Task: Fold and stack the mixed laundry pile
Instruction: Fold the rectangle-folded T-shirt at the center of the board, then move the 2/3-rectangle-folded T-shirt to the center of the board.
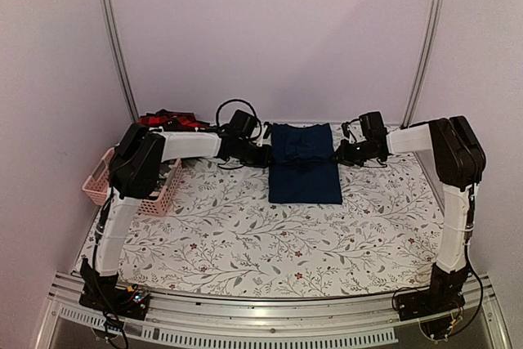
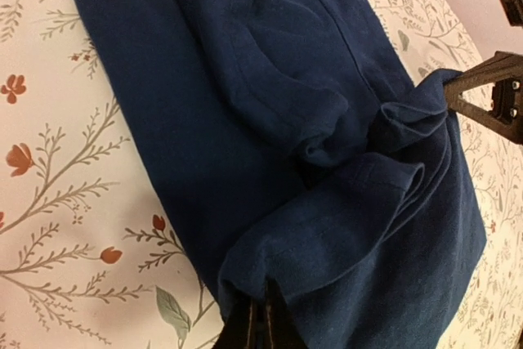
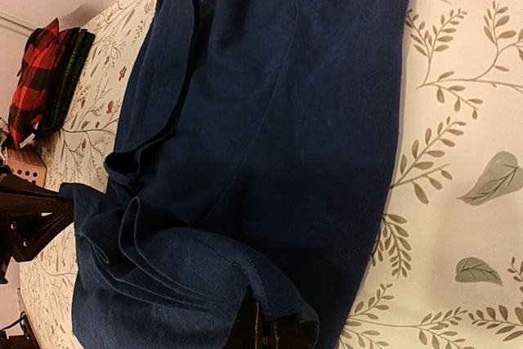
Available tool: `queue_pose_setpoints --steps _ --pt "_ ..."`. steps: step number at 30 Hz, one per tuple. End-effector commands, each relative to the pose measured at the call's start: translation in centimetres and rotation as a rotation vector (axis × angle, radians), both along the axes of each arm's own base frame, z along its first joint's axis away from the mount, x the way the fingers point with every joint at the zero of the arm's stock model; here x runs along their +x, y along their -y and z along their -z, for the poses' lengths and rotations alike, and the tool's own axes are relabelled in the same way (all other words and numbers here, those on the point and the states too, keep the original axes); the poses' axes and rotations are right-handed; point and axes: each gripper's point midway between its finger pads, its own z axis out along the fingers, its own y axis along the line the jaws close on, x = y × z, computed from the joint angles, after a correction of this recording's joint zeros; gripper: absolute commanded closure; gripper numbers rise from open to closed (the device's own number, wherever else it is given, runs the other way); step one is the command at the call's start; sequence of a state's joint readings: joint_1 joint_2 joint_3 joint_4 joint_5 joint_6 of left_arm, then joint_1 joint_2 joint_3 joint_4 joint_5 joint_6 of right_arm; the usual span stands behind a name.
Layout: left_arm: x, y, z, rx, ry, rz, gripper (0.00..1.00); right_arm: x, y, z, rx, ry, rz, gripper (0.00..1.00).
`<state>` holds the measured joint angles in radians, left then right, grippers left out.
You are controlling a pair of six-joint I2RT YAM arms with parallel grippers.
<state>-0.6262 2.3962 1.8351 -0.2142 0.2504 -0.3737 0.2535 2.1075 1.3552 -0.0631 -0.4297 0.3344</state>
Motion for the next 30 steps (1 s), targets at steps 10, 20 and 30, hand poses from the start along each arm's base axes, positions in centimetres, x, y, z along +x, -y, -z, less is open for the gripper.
queue_pose_setpoints --steps 10,20,30 --pt "-1.2 -6.8 -4.1 -0.087 0.047 -0.082 0.3 -2.6 4.5 -3.9 -0.022 0.019 0.063 0.47" --pt "-12.1 -6.1 -2.6 -0.25 -0.017 0.142 0.42 -13.8 2.7 -2.1 0.153 -0.067 -0.062 0.56" --pt "-14.1 -1.9 0.7 -0.25 -0.028 0.267 0.54 -14.9 1.1 1.9 0.148 -0.141 -0.111 0.6"
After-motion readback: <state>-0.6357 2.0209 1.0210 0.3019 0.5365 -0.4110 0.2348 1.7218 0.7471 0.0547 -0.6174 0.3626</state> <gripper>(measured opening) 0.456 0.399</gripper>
